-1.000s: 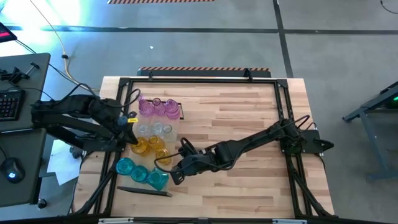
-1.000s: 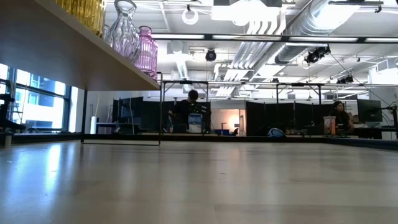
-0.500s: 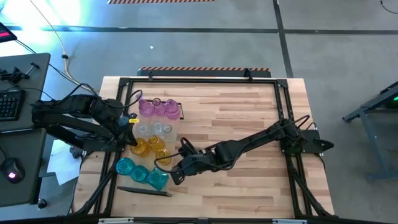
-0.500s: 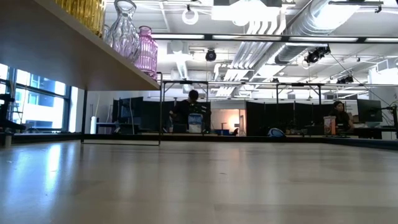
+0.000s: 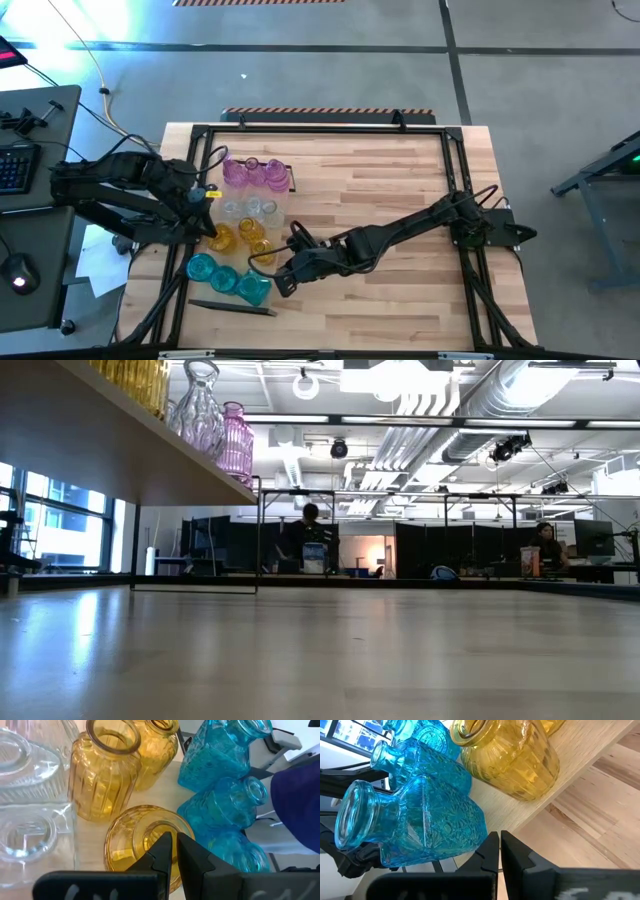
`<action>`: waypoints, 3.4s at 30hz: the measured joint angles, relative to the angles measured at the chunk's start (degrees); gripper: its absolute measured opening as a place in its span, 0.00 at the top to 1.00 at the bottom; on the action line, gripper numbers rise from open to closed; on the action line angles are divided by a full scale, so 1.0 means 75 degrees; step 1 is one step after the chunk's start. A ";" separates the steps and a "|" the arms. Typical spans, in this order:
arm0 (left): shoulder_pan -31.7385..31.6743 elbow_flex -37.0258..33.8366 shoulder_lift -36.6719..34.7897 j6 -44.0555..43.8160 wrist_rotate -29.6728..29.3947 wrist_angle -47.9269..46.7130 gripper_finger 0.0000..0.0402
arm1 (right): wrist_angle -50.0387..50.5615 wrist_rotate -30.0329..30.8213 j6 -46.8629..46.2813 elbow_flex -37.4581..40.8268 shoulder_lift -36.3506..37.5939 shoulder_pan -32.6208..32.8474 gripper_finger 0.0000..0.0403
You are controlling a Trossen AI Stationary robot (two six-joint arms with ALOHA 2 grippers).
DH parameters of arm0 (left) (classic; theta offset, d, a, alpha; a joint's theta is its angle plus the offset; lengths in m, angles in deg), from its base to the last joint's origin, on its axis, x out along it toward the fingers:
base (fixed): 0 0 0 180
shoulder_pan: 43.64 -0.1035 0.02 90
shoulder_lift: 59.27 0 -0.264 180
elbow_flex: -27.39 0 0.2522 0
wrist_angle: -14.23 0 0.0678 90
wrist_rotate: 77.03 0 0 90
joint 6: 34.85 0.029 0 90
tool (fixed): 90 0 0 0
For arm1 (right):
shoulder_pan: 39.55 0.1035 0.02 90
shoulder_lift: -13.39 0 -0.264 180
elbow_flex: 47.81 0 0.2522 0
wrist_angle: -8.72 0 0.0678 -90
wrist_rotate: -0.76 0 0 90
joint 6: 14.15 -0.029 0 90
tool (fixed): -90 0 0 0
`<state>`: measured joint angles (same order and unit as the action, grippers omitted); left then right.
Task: Sort vases onto shelf
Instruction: Adjust the blue flower vase on the shelf
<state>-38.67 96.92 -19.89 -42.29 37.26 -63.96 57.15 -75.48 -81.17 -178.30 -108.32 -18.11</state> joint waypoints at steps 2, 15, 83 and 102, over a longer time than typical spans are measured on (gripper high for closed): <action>0.0003 0.0000 -0.0059 0.0003 -0.0003 -0.0057 0.95 | 0.0000 0.0000 0.0036 0.0000 0.0000 0.0000 1.00; 0.0003 0.0834 -0.0058 0.0123 -0.0547 -0.0013 0.95 | -0.0009 0.0003 0.0084 0.0000 0.0003 0.0000 1.00; 0.0271 0.0892 0.1882 0.0749 -0.0764 0.1031 0.95 | -0.0376 0.0096 0.0283 0.0000 0.0009 0.0099 1.00; 0.0554 0.1218 0.1900 0.0478 -0.0839 0.0668 0.95 | -0.0941 -0.0175 0.0583 -0.0009 -0.0405 -0.0227 1.00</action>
<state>-34.52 106.05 -5.65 -38.71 30.97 -58.95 50.10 -76.79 -76.80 -178.37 -111.36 -19.82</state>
